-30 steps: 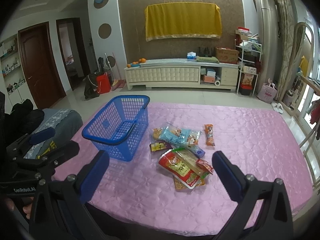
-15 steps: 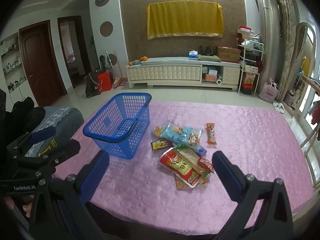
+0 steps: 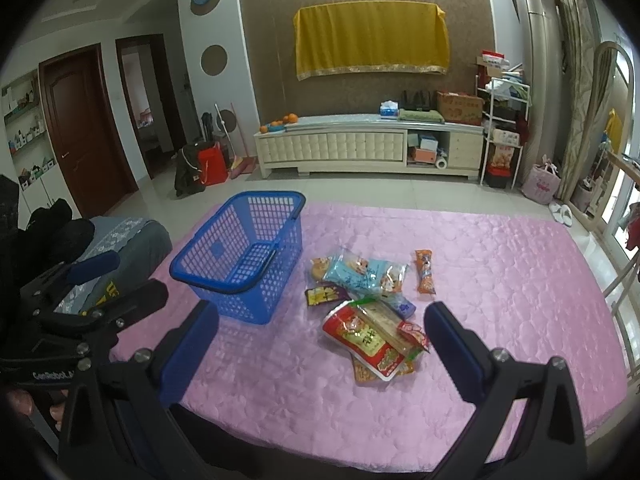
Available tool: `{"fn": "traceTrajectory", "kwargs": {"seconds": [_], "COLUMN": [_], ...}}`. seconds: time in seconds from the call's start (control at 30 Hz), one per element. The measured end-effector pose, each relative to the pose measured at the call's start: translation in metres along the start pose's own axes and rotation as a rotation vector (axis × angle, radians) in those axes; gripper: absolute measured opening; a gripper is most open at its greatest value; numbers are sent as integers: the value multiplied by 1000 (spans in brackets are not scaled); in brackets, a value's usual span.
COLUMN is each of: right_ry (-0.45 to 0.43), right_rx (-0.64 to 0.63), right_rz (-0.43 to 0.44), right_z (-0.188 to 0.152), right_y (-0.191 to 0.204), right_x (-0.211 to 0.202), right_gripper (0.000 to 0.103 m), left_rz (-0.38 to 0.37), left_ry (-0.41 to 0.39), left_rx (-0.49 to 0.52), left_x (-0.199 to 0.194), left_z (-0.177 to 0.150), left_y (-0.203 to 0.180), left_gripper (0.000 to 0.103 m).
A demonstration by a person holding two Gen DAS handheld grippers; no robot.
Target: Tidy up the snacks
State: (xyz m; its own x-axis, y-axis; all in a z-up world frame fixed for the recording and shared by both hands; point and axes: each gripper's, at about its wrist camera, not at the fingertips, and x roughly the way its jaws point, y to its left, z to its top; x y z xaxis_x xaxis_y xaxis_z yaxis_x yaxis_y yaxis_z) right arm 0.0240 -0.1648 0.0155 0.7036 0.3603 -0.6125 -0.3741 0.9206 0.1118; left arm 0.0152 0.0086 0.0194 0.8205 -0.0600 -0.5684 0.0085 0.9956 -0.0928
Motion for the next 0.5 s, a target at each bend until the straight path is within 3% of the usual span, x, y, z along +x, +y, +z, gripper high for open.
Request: {"fn": "traceTrajectory", "kwargs": {"seconds": [0.3, 0.5], "right_ry": [-11, 61], "right_rx": [42, 130], "right_rz": [-48, -44], "right_z": [34, 61], "right_y": [-24, -61], "right_x": [17, 49], "right_gripper": [103, 103], "left_rz": [-19, -33], "left_ry": [23, 58], "left_rx": [32, 47], "left_x": [34, 69], "left_z": [38, 64], "left_y": [-8, -12], "left_gripper": [103, 103]}}
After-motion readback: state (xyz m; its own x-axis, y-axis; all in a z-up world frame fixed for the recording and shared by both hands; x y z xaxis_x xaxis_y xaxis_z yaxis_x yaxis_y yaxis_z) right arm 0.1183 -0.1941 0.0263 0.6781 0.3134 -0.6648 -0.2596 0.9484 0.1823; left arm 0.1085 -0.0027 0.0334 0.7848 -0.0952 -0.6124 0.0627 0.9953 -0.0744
